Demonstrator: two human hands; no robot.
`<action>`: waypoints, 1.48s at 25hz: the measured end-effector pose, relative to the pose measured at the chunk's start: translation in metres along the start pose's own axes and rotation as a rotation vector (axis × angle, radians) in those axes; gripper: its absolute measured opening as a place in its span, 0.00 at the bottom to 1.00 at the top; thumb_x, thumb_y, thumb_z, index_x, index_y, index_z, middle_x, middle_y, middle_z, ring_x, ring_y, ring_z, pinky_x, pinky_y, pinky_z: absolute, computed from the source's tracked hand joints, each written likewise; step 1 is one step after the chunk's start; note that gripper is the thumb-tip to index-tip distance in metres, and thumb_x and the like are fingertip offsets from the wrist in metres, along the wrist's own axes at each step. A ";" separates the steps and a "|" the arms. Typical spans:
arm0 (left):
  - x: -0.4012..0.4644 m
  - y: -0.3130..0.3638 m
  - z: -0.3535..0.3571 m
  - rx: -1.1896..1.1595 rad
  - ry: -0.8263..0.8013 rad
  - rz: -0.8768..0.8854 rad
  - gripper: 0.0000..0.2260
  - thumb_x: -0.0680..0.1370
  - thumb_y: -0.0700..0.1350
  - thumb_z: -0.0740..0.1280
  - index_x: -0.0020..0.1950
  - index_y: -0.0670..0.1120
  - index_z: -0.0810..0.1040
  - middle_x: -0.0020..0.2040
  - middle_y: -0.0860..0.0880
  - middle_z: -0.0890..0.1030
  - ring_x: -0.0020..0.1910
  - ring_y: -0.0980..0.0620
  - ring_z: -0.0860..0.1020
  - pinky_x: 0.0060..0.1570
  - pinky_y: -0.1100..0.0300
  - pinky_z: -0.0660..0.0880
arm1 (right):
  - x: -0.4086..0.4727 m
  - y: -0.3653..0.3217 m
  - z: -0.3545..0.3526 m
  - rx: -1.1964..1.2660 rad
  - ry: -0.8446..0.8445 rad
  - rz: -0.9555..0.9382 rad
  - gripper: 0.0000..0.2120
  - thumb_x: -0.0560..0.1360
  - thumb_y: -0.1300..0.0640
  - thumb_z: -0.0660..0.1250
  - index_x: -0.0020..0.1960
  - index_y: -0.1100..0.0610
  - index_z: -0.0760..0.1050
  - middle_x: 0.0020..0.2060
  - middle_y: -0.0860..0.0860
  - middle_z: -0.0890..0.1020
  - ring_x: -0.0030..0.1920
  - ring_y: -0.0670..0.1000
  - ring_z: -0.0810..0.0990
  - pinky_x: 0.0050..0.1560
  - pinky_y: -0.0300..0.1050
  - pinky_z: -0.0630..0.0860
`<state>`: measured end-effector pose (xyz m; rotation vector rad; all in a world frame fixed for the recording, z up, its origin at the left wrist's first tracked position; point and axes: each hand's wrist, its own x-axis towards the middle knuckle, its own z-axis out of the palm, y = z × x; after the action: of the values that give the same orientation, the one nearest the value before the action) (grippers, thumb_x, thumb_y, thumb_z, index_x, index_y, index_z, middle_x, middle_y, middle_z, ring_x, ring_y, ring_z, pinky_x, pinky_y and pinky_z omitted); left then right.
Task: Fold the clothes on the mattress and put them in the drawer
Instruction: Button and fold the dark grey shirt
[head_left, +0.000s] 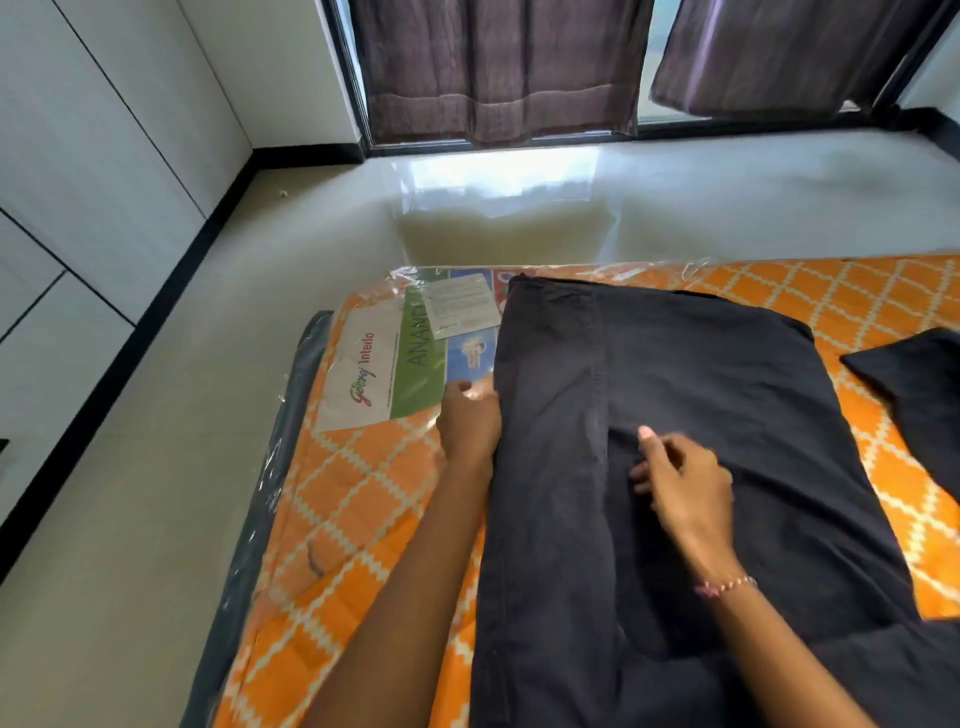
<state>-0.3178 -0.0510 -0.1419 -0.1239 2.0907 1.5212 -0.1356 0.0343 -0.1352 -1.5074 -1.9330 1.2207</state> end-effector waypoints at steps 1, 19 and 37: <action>-0.017 -0.015 -0.011 0.115 0.029 0.014 0.07 0.75 0.44 0.65 0.51 0.46 0.75 0.53 0.41 0.80 0.53 0.39 0.78 0.50 0.47 0.77 | -0.019 0.010 -0.002 -0.040 -0.080 0.060 0.23 0.74 0.36 0.60 0.37 0.55 0.78 0.30 0.50 0.83 0.38 0.56 0.83 0.45 0.55 0.80; -0.198 -0.121 -0.093 0.401 -0.232 -0.023 0.22 0.73 0.62 0.67 0.53 0.44 0.79 0.50 0.45 0.82 0.49 0.44 0.80 0.50 0.49 0.78 | -0.189 0.062 -0.034 -0.689 -0.022 -0.570 0.32 0.76 0.37 0.51 0.75 0.54 0.62 0.73 0.59 0.64 0.73 0.59 0.63 0.67 0.61 0.64; -0.296 -0.181 -0.110 1.295 0.013 0.797 0.35 0.75 0.67 0.50 0.70 0.44 0.72 0.68 0.39 0.73 0.65 0.40 0.74 0.57 0.42 0.73 | -0.252 0.143 -0.070 -0.859 -0.321 -0.583 0.39 0.69 0.24 0.40 0.74 0.40 0.33 0.74 0.52 0.32 0.75 0.56 0.33 0.67 0.63 0.28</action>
<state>-0.0394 -0.2854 -0.1316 1.2570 2.8397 0.1621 0.0838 -0.1658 -0.1660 -0.9147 -3.0526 0.3789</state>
